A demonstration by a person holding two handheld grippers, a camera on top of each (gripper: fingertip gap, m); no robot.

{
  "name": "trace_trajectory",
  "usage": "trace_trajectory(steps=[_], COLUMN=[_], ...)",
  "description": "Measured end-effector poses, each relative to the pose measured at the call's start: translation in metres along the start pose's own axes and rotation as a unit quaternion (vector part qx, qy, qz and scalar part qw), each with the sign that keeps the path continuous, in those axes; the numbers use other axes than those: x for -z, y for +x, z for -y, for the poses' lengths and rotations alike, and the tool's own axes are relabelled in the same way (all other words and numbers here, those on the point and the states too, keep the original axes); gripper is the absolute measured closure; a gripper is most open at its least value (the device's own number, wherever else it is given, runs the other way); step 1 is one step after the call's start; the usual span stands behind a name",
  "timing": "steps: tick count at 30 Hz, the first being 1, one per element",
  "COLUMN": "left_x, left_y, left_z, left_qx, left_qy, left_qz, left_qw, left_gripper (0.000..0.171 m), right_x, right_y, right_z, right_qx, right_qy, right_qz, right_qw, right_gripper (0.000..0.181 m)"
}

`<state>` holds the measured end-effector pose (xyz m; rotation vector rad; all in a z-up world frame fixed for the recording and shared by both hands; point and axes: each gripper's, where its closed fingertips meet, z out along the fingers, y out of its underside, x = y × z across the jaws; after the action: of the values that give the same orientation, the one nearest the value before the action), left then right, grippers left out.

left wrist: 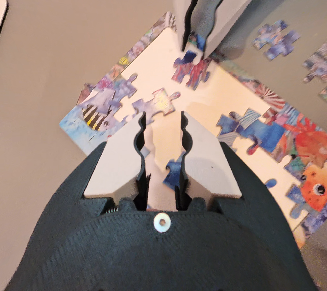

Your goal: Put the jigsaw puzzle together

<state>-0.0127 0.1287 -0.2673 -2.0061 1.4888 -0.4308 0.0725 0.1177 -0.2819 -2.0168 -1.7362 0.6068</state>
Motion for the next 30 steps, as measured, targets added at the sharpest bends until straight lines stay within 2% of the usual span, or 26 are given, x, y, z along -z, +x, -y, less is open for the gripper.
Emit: trace_trajectory(steps=[2,5,10,17,19,22,24,27,30], left_x=[0.001,-0.004,-0.013,-0.012,-0.011,-0.009,-0.008,-0.005,-0.004], left_y=[-0.013,-0.017,-0.013,-0.007,-0.005,0.007,0.01,0.017,0.011], left_z=[-0.011,-0.014,-0.016,-0.018,-0.019,-0.021,-0.022,-0.024,-0.026], left_qx=[-0.003,-0.004,0.01,0.035,0.044,0.057,0.062,0.066,0.055], left_qy=[-0.012,-0.014,-0.03,-0.056,-0.065,-0.075,-0.081,-0.088,-0.093], left_qz=[0.028,0.035,0.028,0.03,0.028,0.0,-0.004,-0.02,0.003], left_qw=[1.0,0.999,0.999,0.997,0.996,0.996,0.995,0.994,0.994], left_gripper=[0.135,0.135,0.137,0.145,0.144,0.128,0.126,0.128,0.133], right_x=[0.0,-0.006,-0.008,-0.009,-0.009,-0.009,-0.01,-0.01,-0.008], right_y=[-0.004,-0.005,-0.001,-0.001,-0.001,-0.001,-0.001,-0.002,-0.005], right_z=[0.001,-0.002,0.0,0.001,0.002,0.002,0.003,0.004,0.008], right_qx=[-0.001,0.004,0.011,0.01,0.009,0.009,0.01,0.011,0.008], right_qy=[0.0,-0.019,-0.023,-0.019,-0.018,-0.018,-0.017,-0.017,-0.006], right_qz=[0.007,0.002,-0.019,-0.021,-0.02,-0.02,-0.019,-0.019,-0.009], right_qw=[1.0,1.0,0.999,1.0,1.0,1.0,1.0,1.0,1.0], right_gripper=[0.146,0.138,0.15,0.15,0.15,0.15,0.15,0.15,0.15])
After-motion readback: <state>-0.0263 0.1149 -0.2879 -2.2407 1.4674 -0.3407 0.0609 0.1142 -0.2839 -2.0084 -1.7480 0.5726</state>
